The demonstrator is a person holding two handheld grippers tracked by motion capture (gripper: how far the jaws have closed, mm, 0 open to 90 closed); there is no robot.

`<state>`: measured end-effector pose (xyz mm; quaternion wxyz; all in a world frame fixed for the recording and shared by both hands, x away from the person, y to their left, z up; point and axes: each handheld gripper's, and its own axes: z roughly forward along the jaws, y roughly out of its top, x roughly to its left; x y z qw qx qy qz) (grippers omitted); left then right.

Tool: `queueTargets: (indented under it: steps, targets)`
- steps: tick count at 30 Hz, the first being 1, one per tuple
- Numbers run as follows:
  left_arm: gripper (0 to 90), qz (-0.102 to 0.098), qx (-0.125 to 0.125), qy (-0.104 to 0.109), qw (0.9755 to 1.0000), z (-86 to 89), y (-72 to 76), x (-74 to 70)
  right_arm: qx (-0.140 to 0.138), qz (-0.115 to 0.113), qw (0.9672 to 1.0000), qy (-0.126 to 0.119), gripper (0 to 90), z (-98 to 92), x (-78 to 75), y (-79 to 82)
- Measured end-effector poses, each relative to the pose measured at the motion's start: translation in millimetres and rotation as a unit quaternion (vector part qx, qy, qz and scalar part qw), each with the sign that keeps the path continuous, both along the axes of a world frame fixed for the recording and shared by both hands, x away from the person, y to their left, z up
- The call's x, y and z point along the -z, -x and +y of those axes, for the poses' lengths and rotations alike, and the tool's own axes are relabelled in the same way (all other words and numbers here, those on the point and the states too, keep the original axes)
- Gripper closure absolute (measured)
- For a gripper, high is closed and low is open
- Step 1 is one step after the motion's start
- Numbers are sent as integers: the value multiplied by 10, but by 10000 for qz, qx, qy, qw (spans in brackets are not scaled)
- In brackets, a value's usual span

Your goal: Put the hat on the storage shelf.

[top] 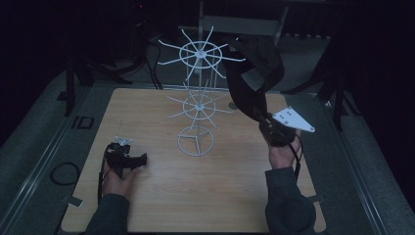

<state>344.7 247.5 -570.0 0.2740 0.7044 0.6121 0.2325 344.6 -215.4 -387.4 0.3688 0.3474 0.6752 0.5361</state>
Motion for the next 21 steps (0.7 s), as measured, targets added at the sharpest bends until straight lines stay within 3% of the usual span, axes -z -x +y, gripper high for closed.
queueTargets:
  steps: [21]
  targets:
    - [22,28,26,-7,10000,2,1,-3,-85,204,9993,310,863,75,175,-36]
